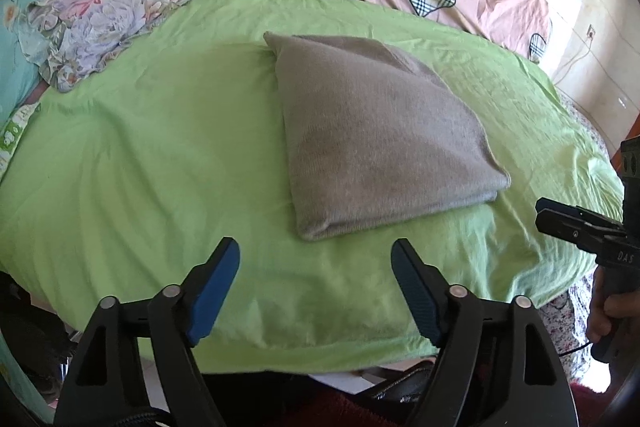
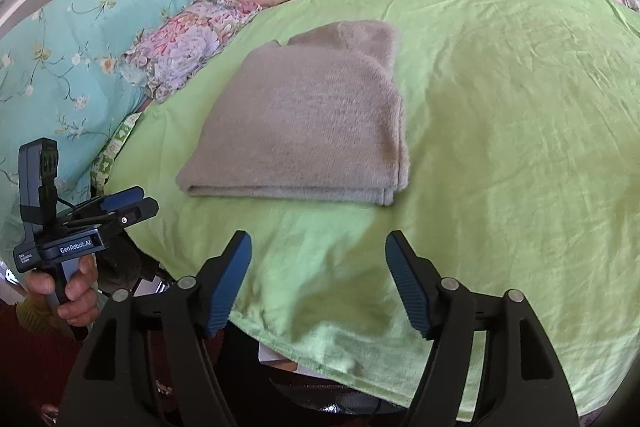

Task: Fold small clothes

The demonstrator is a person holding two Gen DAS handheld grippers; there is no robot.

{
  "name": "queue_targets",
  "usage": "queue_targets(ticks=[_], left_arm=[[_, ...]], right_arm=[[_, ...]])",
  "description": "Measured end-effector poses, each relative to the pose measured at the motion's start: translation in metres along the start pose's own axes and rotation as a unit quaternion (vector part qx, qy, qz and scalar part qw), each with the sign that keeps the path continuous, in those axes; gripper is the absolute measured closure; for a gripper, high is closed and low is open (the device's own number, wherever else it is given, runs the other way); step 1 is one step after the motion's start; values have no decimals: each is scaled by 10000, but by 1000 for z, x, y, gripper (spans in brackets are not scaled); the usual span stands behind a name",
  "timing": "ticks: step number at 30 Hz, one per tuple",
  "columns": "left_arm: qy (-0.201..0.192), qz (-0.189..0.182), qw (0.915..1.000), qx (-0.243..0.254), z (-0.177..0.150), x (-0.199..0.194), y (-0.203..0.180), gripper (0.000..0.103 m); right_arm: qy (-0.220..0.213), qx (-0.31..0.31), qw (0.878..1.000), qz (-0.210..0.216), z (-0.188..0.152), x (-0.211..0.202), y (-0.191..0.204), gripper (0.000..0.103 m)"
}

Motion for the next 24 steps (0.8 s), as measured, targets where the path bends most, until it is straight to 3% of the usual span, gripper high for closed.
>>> queue_targets(ticks=[6,10,24], left_arm=[[-151,349,9991,180,28,6,-6,20],[-21,549,9982,235,44,18,-6,18],[218,974,9947,225,63,45,-1,14]], right_arm=[[-95,-117,9997,-172,24,10,7,20],[-65,-205,9996,-159,39,20,17,17],[1,-346,9990,-286,70,45,28,16]])
Point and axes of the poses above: each gripper's, at about its wrist camera, not at the fingertips, and x roughly the way its jaws point, y to its left, z to its top, the point moved 5 cm from there along x, roughly the way its jaws point, and after that the axes turned 12 degrees about -z, right-handed, at the moved point
